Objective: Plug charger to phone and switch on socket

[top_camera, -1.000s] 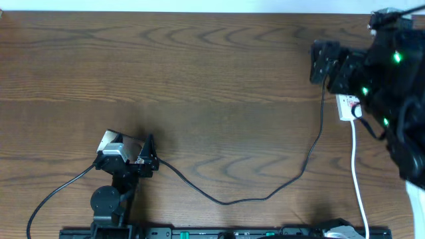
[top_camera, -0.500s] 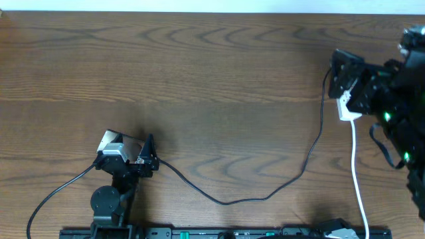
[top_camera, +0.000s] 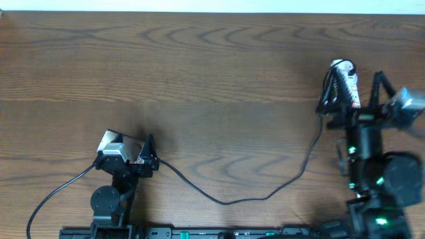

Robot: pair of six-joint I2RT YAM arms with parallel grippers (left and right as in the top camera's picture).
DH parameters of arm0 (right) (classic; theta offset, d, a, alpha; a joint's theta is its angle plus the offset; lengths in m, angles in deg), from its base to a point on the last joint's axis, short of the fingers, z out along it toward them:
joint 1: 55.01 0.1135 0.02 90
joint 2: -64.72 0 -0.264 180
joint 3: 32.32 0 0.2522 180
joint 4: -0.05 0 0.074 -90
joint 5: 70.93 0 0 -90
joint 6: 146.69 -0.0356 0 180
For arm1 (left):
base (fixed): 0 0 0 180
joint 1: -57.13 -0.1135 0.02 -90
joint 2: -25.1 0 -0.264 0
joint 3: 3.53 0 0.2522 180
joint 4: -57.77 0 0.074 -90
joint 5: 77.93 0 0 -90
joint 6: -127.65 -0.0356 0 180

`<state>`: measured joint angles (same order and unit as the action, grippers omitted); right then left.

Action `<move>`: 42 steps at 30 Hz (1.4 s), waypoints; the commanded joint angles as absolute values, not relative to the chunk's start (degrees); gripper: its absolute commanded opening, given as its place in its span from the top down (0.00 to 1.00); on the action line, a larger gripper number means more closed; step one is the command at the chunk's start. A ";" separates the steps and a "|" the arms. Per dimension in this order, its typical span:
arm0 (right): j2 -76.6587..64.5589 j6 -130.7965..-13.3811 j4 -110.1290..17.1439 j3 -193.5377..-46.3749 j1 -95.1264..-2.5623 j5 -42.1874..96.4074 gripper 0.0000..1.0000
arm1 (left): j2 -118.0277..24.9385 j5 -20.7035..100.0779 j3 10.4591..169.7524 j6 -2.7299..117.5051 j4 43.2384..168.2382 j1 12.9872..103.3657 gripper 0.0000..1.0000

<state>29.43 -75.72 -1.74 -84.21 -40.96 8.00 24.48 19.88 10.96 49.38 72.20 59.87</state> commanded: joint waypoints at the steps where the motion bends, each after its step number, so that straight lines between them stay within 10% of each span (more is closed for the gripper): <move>1: 34.77 -72.88 10.17 -71.31 -41.14 8.26 0.01 | 24.85 21.55 10.50 48.61 74.73 60.05 0.17; 13: 46.57 -72.92 23.40 -47.38 -41.49 6.97 0.01 | 24.85 21.55 10.50 48.61 74.73 60.05 0.17; 29: 64.45 -72.70 -17.04 -46.40 -44.99 4.48 0.01 | 24.85 21.55 10.50 48.61 74.73 60.05 0.17; 42: 64.43 -69.47 -16.73 -46.40 -51.96 5.64 0.01 | 24.85 21.55 10.50 48.61 74.73 60.05 0.17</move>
